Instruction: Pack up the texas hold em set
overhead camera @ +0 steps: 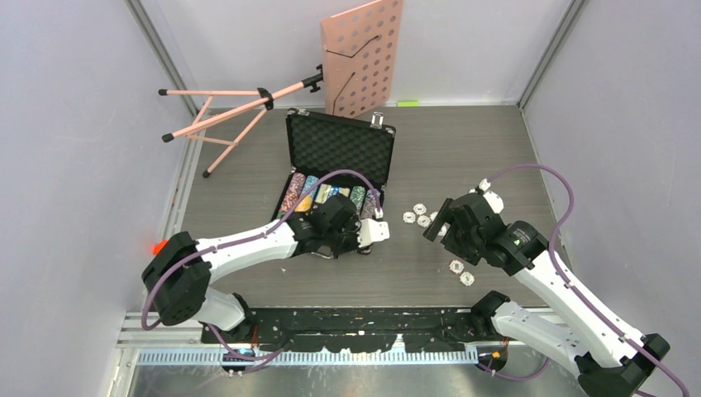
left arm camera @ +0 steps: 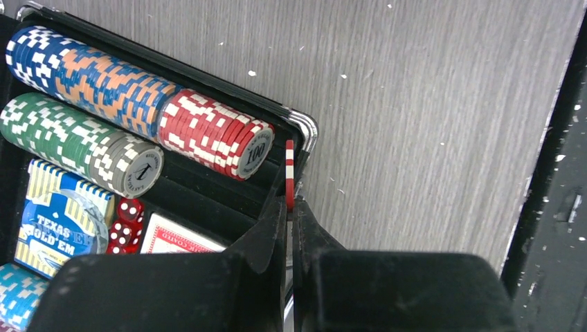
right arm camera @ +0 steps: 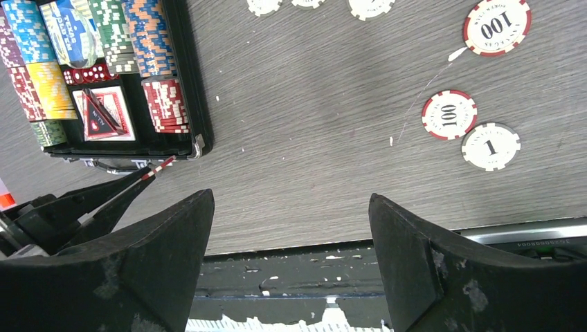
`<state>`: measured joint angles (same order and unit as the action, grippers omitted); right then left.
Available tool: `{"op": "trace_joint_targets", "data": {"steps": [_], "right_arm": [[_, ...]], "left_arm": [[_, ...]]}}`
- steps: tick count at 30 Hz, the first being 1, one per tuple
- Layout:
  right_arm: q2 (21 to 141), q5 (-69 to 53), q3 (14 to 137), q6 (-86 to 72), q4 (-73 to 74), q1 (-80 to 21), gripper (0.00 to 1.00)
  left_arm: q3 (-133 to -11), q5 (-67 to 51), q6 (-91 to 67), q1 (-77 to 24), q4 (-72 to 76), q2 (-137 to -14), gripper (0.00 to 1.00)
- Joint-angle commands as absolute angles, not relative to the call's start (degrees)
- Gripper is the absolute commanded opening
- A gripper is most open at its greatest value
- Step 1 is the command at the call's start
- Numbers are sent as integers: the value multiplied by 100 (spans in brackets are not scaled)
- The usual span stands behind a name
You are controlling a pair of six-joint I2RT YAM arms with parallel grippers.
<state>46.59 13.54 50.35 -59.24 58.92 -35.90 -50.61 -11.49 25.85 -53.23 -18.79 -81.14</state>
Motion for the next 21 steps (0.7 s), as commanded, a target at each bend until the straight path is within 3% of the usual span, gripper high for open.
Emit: {"op": "trace_joint_targets", "data": {"steps": [1, 14, 16, 21], "right_arm": [[4536, 1568, 5083, -5956, 5921, -3577, 88], [4663, 1547, 5128, -5981, 5922, -3577, 88], [4666, 1547, 5125, -5985, 5918, -3573, 88], [4674, 1555, 5113, -5994, 5920, -3577, 88]], "left_arm": [[-5290, -883, 2780, -5317, -1526, -8178, 0], [-5282, -595, 2887, -5317, -1260, -8440, 1], [-5274, -546, 2875, -5317, -1206, -8459, 8], [-5205, -448, 2862, -5317, -1019, -8433, 47]]}}
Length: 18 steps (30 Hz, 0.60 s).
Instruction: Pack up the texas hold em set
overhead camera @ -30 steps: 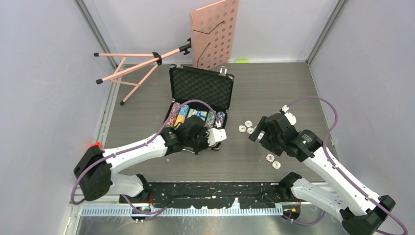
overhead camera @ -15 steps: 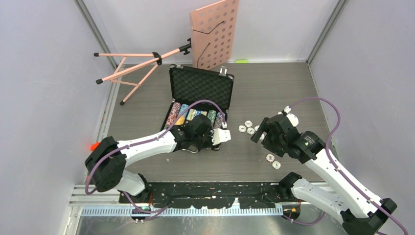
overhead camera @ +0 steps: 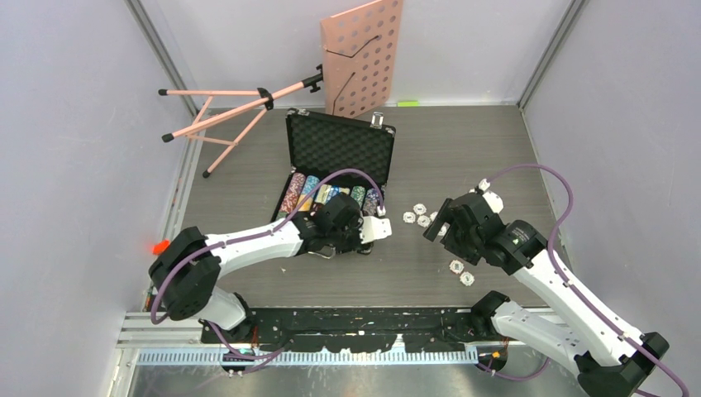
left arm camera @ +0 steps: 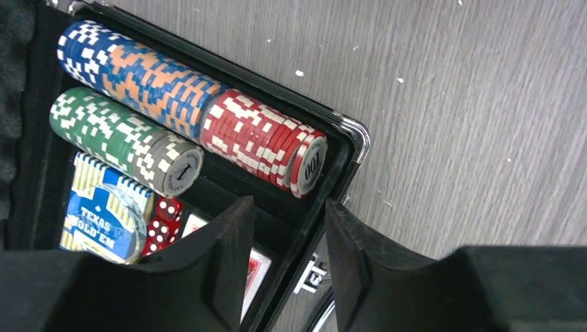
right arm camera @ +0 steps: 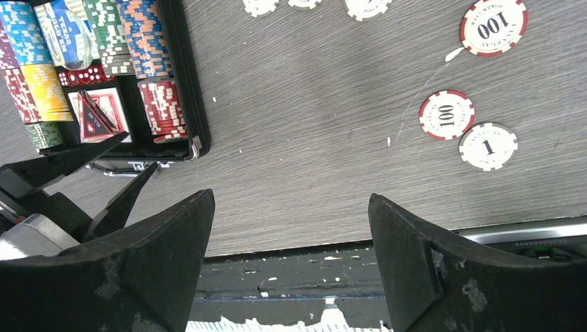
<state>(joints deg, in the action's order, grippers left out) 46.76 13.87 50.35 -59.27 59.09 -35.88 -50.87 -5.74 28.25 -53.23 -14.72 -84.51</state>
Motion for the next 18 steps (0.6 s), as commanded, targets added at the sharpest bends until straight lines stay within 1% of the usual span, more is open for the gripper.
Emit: {"op": "trace_joint_targets", "data": {"steps": [1, 7, 9, 14, 15, 17, 18], "right_arm": [[4688, 1560, 5097, -5996, 5912, -3577, 88], [4849, 1822, 5024, -5953, 5893, -3573, 88], [5015, 2077, 5041, -5904, 5941, -3562, 87], [5654, 2413, 4987, -5622, 5705, -3337, 87], [5745, 2273, 4963, -5553, 5621, -3255, 87], [6004, 1880, 4875, -5349, 5330, -2873, 86], [6159, 1501, 4781, -5176, 5057, -2540, 86]], "left_arm": [[-5169, -434, 2844, -5317, -937, -8406, 49], [-5029, -343, 2736, -5317, -746, -8100, 49], [-4903, -344, 2684, -5317, -675, -7879, 52], [-4317, -300, 2033, -5317, -129, -7099, 70], [-4235, -156, 1723, -5315, 42, -6961, 74], [-4153, 688, 838, -5317, 221, -6747, 87], [-4168, 950, 438, -5311, 167, -6641, 92]]}}
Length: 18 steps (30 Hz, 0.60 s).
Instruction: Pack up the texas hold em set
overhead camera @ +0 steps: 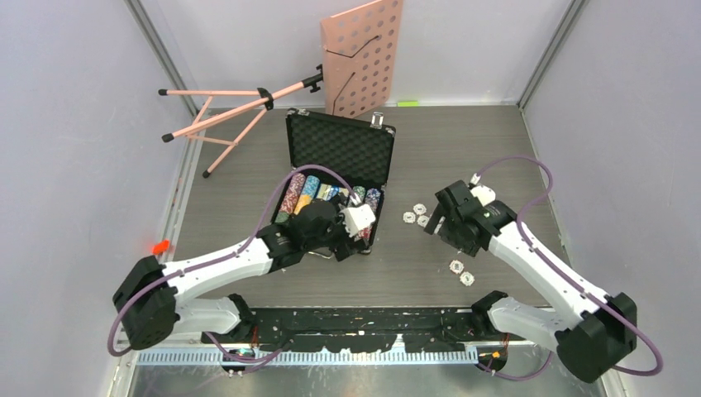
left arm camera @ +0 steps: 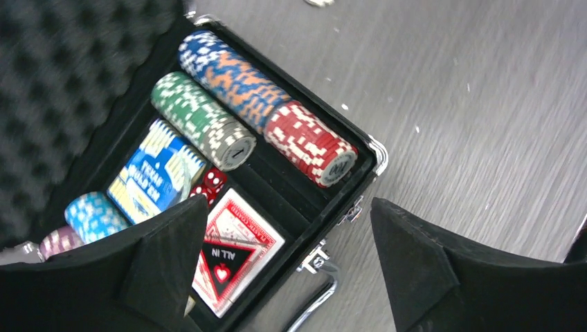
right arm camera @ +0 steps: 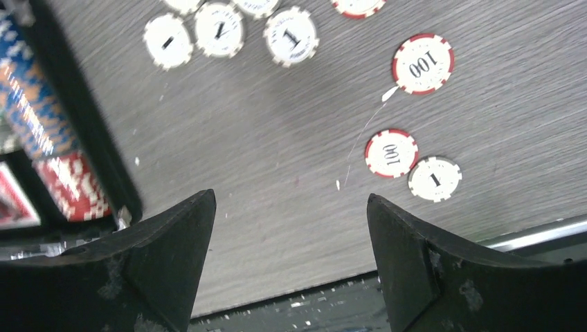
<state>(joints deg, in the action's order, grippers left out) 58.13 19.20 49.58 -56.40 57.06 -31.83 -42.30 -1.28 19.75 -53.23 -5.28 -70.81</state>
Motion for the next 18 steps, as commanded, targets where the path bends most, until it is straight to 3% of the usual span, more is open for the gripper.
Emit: {"op": "trace_joint_targets", "data": {"steps": [1, 8, 14, 18], "right_arm": [[6244, 1326, 4693, -5097, 4915, -2382, 85], [7564, 659, 4913, -4450, 4218, -1548, 81], [8379, 358, 5025, -4163, 3836, -1250, 70], [8669, 405, 5100, -4087, 3754, -1162, 69]], "left_arm": [[-4189, 1079, 105, -5290, 59, -6569, 96], [-4190, 1485, -1526, -5169, -702, -6202, 100], [-4208, 1128, -1556, -5137, -1051, -6204, 100], [-4092, 1219, -1607, -5133, -1005, -6083, 100]]}}
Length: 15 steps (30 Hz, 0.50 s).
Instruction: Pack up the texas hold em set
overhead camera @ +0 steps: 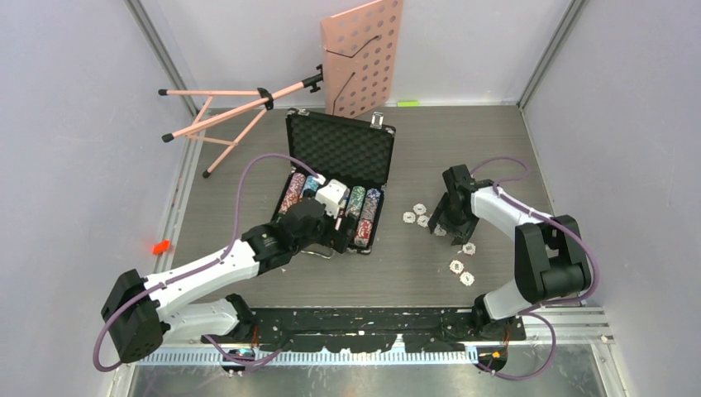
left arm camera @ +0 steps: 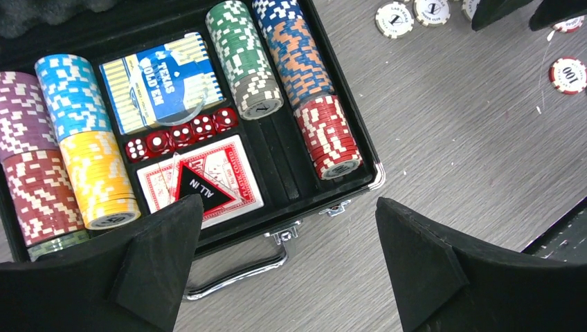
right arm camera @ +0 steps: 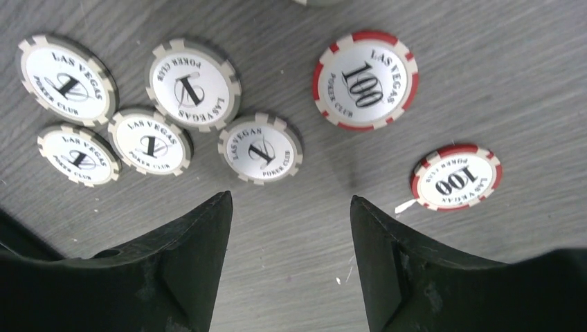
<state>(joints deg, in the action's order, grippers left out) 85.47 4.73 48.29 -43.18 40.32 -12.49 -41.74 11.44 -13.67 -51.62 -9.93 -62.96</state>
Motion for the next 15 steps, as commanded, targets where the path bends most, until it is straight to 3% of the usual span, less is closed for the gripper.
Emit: {"op": "trace_joint_targets", "data": {"steps": [1, 15], "right_arm": [[8733, 416, 5127, -4078, 3740, -1143, 69], [9598, 759, 5496, -3965, 3837, -1055, 66]], "left_arm": [[-4050, 1254, -1608, -5133, -964, -6034, 100], [-3721, 1740, -1155, -5011, -485, -5849, 100]]}}
